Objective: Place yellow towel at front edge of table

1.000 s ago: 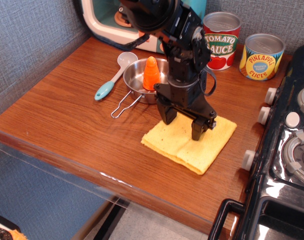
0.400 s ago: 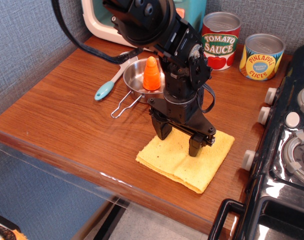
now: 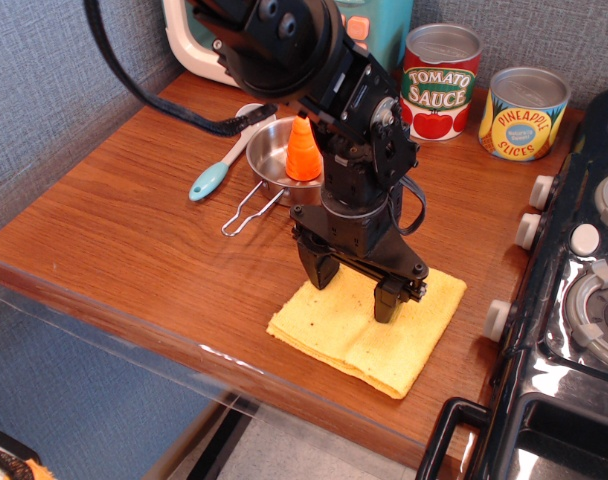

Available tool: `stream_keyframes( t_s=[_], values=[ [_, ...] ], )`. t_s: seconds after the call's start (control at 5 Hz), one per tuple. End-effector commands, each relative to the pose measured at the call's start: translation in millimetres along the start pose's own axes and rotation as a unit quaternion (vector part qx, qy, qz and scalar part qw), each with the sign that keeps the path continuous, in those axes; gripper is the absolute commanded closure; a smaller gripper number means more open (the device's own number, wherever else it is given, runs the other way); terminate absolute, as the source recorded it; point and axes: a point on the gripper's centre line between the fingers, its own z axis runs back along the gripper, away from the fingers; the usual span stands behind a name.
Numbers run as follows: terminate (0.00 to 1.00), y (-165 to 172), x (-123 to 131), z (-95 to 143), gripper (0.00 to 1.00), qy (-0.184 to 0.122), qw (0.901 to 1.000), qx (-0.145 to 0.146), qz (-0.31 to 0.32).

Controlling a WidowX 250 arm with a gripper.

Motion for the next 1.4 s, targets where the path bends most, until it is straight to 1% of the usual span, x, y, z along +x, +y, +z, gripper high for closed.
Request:
stream_keyframes(
  t_s=[0.0,0.2,0.4,0.6,0.8,1.0,1.2],
  values=[
    [0.00,0,-37,-11,0.00,0.055,0.9985,0.003,-0.004],
    [0.00,5,-27,12,0.00,0.014,0.9997,0.016,0.010],
    [0.00,5,-6,47,0.00,-0.030,0.9995,-0.008,0.010],
    [0.00,5,8,81,0.00,-0.055,0.9979,-0.033,0.005],
    [0.00,7,15,100,0.00,-0.068,0.9965,-0.048,0.002],
    [0.00,11,18,104,0.00,-0.065,0.9968,-0.046,0.001],
    [0.00,16,23,101,0.00,-0.045,0.9985,-0.020,-0.025]
  ],
)
